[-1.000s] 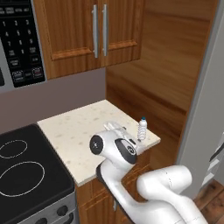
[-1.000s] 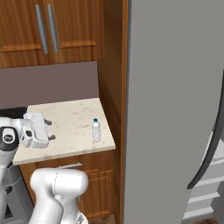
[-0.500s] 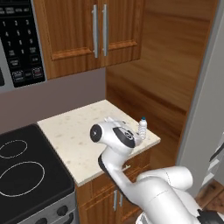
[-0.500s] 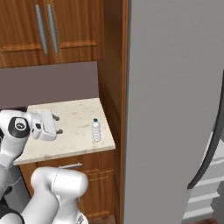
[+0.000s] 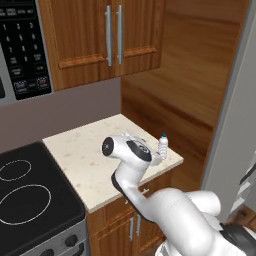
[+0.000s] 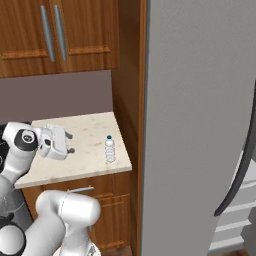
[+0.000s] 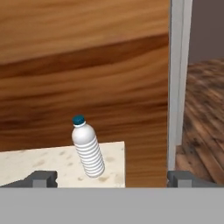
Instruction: Take the bottled waters from the counter and place them in the freezer to freeze. Close the freezer door after placing the bottles.
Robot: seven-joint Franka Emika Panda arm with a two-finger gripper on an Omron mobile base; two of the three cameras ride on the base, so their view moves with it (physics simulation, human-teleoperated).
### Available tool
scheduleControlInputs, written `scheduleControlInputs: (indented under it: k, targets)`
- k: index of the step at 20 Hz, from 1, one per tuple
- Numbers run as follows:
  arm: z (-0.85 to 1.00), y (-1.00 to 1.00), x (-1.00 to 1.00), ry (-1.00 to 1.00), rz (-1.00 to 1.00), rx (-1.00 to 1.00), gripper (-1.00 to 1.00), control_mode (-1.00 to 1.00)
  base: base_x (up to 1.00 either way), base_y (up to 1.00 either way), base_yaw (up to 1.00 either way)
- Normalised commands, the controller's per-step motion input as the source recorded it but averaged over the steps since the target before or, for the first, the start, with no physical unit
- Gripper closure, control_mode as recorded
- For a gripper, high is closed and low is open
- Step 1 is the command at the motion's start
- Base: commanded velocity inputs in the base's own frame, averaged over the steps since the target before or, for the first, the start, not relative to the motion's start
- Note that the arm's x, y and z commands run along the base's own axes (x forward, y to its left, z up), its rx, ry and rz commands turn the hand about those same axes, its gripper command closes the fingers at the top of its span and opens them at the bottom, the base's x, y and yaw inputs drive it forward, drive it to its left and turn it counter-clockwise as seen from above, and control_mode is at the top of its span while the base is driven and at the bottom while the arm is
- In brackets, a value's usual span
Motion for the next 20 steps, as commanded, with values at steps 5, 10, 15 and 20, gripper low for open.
scheduleControlInputs:
  k: [5, 10, 15, 20]
  targets:
    - [-0.29, -0.20, 0.17, 0.00, -0.05, 0.00, -1.00, -1.00, 0.00, 0.00, 0.00]
    - [-0.09, -0.13, 0.13, 0.00, -0.02, 0.00, -1.00, -1.00, 0.00, 0.00, 0.00]
    - [-0.06, -0.21, 0.06, 0.00, -0.01, 0.00, -1.00, -1.00, 0.00, 0.00, 0.00]
    - [-0.07, -0.22, 0.02, 0.00, 0.00, 0.00, -1.00, -1.00, 0.00, 0.00, 0.00]
